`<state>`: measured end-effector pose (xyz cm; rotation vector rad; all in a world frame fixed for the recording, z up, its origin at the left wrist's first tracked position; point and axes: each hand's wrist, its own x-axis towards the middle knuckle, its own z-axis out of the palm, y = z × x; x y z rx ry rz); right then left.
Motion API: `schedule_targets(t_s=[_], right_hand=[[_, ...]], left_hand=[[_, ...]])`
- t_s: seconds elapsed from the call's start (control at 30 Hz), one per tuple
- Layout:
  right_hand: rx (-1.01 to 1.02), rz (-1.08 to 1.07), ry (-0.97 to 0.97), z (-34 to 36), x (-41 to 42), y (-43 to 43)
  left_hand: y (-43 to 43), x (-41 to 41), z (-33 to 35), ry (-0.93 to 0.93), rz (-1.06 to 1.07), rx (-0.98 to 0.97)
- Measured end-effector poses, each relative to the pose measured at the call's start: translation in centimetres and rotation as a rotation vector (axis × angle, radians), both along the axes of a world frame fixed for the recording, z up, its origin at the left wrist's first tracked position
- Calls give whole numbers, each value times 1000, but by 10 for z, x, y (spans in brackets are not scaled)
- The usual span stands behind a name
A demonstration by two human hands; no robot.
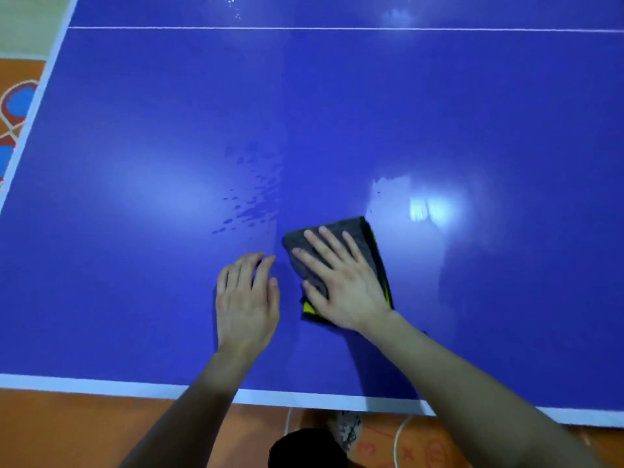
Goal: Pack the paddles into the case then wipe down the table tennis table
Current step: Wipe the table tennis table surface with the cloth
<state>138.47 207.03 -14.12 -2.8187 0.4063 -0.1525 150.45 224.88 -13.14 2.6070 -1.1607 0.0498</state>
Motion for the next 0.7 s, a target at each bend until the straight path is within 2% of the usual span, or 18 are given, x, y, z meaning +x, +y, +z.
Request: schedule_targets(t_s=[0.17, 0.27, 0.33, 0.47, 0.57, 0.63, 0.7], right_hand=[[-58, -604, 84, 5, -80, -137], [-67, -762, 124, 7, -74, -135], [-110, -693, 105, 6, -37, -95], [-85, -249, 65, 4, 43, 0], [-42, -98, 1, 1, 42, -6], [-58, -132, -24, -3, 8, -50], [-94, -338, 6, -1, -37, -105]], left_hand=[[13, -8, -19, -1, -12, 60], [15, -11, -25, 11, 17, 28], [14, -11, -26, 5, 30, 14], [13, -10, -28, -20, 29, 12], [13, -11, -27, -33, 17, 17], [14, -10, -27, -26, 25, 24], [13, -10, -26, -20, 40, 26]])
